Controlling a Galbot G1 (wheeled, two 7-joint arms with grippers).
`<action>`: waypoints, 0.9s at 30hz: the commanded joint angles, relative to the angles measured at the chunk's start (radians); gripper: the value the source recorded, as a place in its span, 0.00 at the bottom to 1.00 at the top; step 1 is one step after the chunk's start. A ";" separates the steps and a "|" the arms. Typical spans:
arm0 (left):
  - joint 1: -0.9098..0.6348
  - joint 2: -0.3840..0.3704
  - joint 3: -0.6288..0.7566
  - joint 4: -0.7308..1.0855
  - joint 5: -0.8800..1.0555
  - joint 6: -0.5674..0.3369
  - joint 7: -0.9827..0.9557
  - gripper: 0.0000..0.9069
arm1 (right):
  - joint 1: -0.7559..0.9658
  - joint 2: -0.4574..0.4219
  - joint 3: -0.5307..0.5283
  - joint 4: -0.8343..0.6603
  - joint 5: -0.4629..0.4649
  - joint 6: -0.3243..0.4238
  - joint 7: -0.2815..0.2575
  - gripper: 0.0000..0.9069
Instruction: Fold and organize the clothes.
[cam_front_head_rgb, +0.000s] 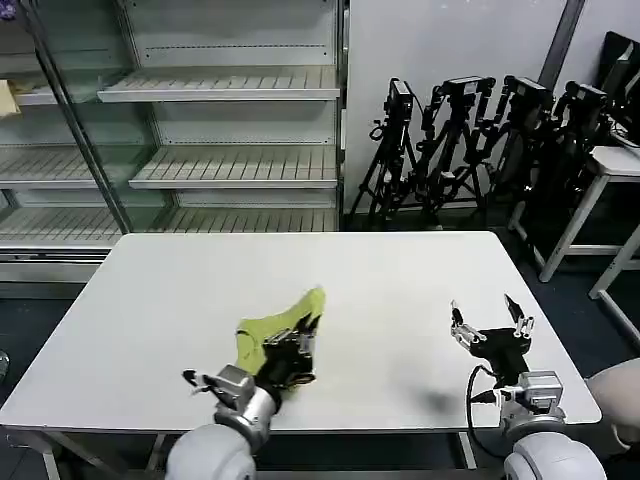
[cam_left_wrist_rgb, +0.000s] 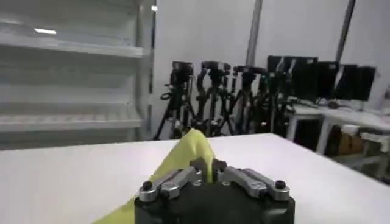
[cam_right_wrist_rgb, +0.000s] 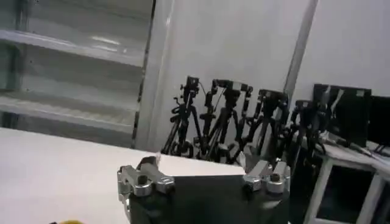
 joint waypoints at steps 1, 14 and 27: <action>-0.064 -0.167 0.107 0.060 0.008 -0.020 -0.024 1.00 | 0.062 -0.005 0.002 -0.036 -0.005 0.016 0.000 1.00; -0.032 -0.011 -0.284 0.058 0.120 -0.243 0.166 1.00 | 0.117 0.004 -0.054 -0.115 -0.045 0.058 -0.030 1.00; 0.036 0.042 -0.612 0.279 0.273 -0.516 0.322 1.00 | 0.117 0.022 -0.108 -0.180 -0.076 0.133 -0.046 1.00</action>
